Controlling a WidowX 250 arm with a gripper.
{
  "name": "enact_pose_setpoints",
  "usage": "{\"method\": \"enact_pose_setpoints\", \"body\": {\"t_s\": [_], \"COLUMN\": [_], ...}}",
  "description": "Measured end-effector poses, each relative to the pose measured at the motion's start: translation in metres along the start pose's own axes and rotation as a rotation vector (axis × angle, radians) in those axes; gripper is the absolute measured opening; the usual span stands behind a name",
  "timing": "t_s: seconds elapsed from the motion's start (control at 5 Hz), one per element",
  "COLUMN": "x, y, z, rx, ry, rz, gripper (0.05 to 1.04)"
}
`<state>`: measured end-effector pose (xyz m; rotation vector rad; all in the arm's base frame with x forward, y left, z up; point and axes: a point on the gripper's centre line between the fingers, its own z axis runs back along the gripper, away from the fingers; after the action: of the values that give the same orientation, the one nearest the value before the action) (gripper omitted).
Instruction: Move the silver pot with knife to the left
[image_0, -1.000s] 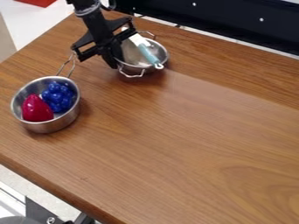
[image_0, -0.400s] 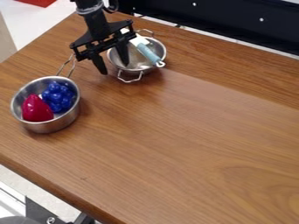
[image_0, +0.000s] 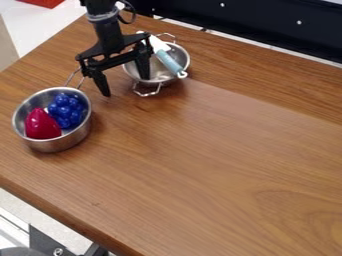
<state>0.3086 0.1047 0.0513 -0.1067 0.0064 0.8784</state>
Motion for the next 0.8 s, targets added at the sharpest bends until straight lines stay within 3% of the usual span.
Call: {"method": "enact_pose_setpoints", "body": {"t_s": [0.2,0.6,0.8], "x": [-0.01,-0.035,-0.066], "y": [0.0,-0.003,-0.007], "z": [0.018,0.039,0.029], "rx": [-0.001,0.002,0.097], "ry": [0.028,-0.007,0.016], "rz": [-0.021,-0.126,-0.29], "gripper": [0.997,0.997,0.997]}}
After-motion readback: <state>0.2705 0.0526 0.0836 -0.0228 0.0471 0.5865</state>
